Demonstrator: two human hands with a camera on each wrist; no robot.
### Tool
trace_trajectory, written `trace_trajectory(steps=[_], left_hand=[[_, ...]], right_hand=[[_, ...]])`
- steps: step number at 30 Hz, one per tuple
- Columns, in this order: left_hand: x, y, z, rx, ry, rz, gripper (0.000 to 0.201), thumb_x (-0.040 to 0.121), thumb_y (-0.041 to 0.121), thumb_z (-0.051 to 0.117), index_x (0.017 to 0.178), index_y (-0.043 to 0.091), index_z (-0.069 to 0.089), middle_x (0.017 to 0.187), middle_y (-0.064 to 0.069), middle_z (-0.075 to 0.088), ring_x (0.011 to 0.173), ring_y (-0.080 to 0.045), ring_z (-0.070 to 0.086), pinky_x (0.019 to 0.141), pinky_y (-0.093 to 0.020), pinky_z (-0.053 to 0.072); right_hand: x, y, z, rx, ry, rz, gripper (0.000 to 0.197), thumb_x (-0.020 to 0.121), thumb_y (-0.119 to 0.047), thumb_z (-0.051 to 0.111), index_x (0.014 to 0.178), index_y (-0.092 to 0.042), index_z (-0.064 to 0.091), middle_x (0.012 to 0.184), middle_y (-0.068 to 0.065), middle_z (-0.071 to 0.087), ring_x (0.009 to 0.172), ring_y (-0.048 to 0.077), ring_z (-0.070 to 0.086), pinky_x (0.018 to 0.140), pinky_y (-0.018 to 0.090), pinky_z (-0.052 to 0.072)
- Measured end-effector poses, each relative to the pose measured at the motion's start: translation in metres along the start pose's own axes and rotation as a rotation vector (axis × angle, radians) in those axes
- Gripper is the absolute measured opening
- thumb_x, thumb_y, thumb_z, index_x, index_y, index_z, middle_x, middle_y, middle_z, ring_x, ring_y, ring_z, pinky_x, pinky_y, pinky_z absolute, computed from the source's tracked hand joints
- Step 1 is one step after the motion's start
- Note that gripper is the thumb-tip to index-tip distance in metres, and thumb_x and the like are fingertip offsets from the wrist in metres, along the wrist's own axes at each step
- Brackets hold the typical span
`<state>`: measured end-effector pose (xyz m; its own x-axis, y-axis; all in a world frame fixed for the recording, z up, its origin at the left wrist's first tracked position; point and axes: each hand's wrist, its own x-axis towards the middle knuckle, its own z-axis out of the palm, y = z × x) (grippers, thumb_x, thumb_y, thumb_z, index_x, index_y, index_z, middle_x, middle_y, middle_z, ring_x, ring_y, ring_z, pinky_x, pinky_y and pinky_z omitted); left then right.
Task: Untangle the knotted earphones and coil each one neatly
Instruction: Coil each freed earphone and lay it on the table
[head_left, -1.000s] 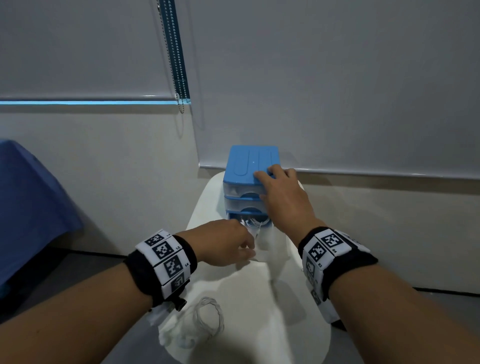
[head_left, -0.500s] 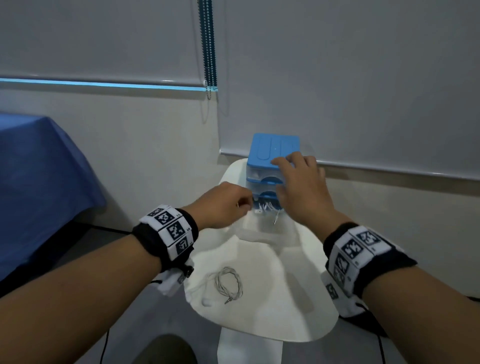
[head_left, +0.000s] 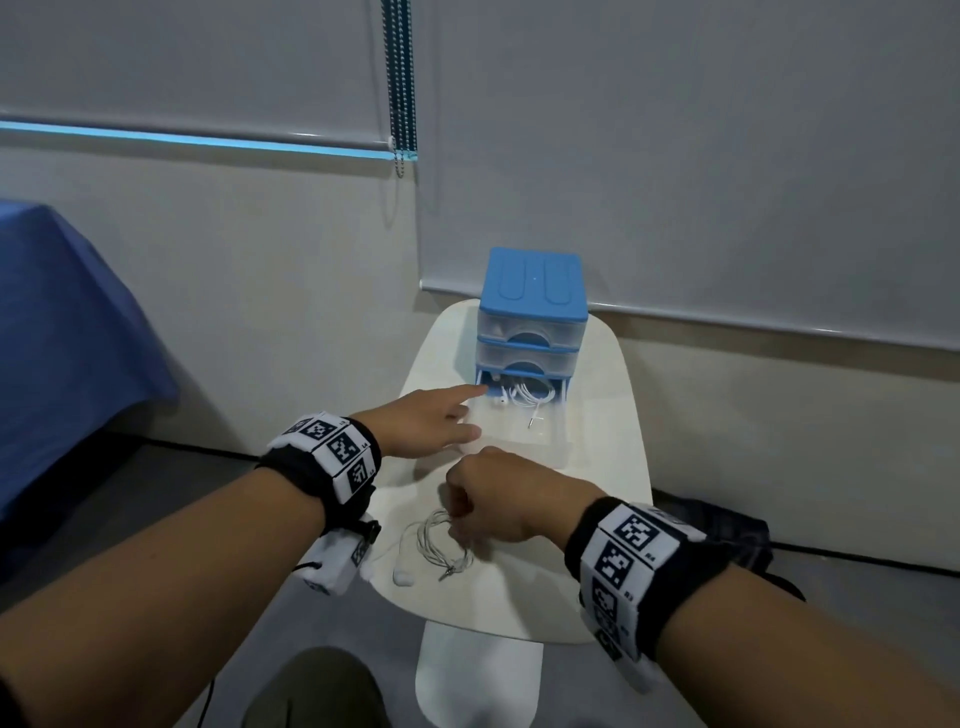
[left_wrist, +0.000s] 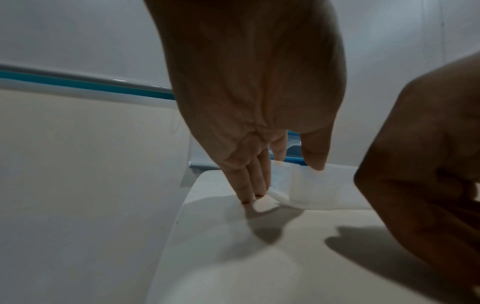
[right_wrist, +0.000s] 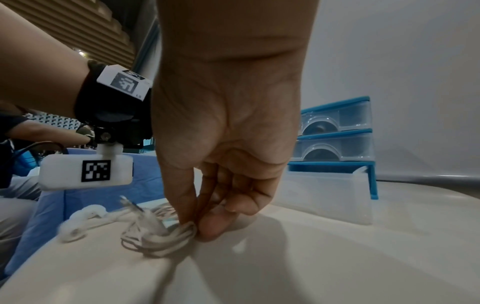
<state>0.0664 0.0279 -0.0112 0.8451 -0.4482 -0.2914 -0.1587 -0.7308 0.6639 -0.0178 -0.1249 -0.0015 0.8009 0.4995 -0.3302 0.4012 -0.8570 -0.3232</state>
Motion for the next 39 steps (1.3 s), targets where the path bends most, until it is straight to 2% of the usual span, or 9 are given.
trace_trajectory(steps=[3,6,9,16,21,25,29,35,39], left_hand=[[-0.002,0.000,-0.001,0.015,-0.014,0.011,0.075,0.102,0.040,0.061,0.162,0.042,0.018,0.162,-0.008,0.041,0.148,-0.016,0.040,0.117,-0.028,0.035],[-0.002,0.000,-0.001,0.051,-0.006,0.013,0.073,0.104,0.038,0.058,0.164,0.037,0.016,0.154,-0.018,0.046,0.144,-0.024,0.043,0.115,-0.035,0.036],[0.000,-0.002,0.001,0.034,-0.006,0.026,0.073,0.104,0.035,0.058,0.164,0.035,0.017,0.149,-0.019,0.050,0.139,-0.028,0.046,0.114,-0.037,0.037],[0.005,-0.012,-0.001,0.079,-0.018,0.042,0.074,0.088,0.060,0.060,0.156,0.043,0.035,0.136,0.008,0.066,0.129,-0.017,0.058,0.113,-0.035,0.041],[0.006,-0.013,0.000,0.081,0.008,0.031,0.069,0.102,0.045,0.059,0.161,0.043,0.023,0.145,-0.012,0.058,0.137,-0.026,0.051,0.116,-0.034,0.037],[0.007,-0.013,0.002,0.117,0.026,0.039,0.065,0.104,0.043,0.057,0.161,0.028,0.030,0.116,0.009,0.066,0.120,-0.026,0.058,0.094,-0.026,0.038],[0.003,-0.011,0.001,0.076,0.005,0.045,0.072,0.103,0.042,0.058,0.163,0.041,0.017,0.156,0.000,0.049,0.145,-0.011,0.044,0.113,-0.022,0.032],[0.002,-0.011,0.000,0.026,-0.014,0.053,0.073,0.103,0.042,0.058,0.162,0.044,0.016,0.159,0.000,0.046,0.146,-0.007,0.042,0.120,-0.028,0.032],[0.004,-0.013,0.001,-0.009,-0.022,0.058,0.073,0.102,0.042,0.060,0.162,0.045,0.017,0.156,0.003,0.049,0.143,-0.005,0.045,0.120,-0.028,0.033]], right_hand=[[0.001,-0.002,0.002,-0.019,-0.006,-0.005,0.007,0.077,-0.012,0.077,0.079,-0.015,0.071,0.089,0.008,0.069,0.085,0.027,0.063,0.069,0.038,0.053],[-0.003,0.000,0.000,-0.016,0.018,-0.004,0.014,0.076,-0.022,0.078,0.078,-0.011,0.070,0.086,0.009,0.068,0.081,0.029,0.064,0.070,0.043,0.056],[-0.011,0.006,-0.017,-0.001,0.153,-0.022,0.016,0.079,-0.028,0.076,0.078,-0.015,0.067,0.086,0.008,0.069,0.083,0.026,0.062,0.073,0.037,0.054],[-0.030,0.020,-0.093,0.129,0.436,0.053,0.010,0.081,-0.017,0.074,0.075,-0.014,0.066,0.064,-0.007,0.060,0.061,0.008,0.054,0.060,0.029,0.045],[-0.021,0.039,-0.126,0.127,0.615,0.132,0.005,0.082,-0.014,0.070,0.077,-0.012,0.069,0.069,-0.003,0.066,0.065,0.010,0.060,0.062,0.028,0.051],[-0.001,0.057,-0.116,0.149,0.651,0.251,0.008,0.082,-0.014,0.069,0.075,-0.010,0.070,0.071,0.005,0.070,0.065,0.020,0.068,0.064,0.033,0.059],[0.016,0.080,-0.082,0.217,0.514,0.442,0.012,0.084,-0.018,0.067,0.082,-0.006,0.069,0.075,0.010,0.073,0.059,0.019,0.069,0.057,0.029,0.057],[0.027,0.093,-0.051,0.101,0.484,0.541,0.018,0.084,-0.027,0.065,0.093,-0.016,0.054,0.093,0.004,0.060,0.080,0.027,0.062,0.064,0.031,0.046],[0.023,0.090,-0.058,0.149,0.520,0.478,0.017,0.084,-0.024,0.065,0.074,-0.013,0.057,0.082,0.006,0.060,0.069,0.025,0.058,0.058,0.030,0.043]])
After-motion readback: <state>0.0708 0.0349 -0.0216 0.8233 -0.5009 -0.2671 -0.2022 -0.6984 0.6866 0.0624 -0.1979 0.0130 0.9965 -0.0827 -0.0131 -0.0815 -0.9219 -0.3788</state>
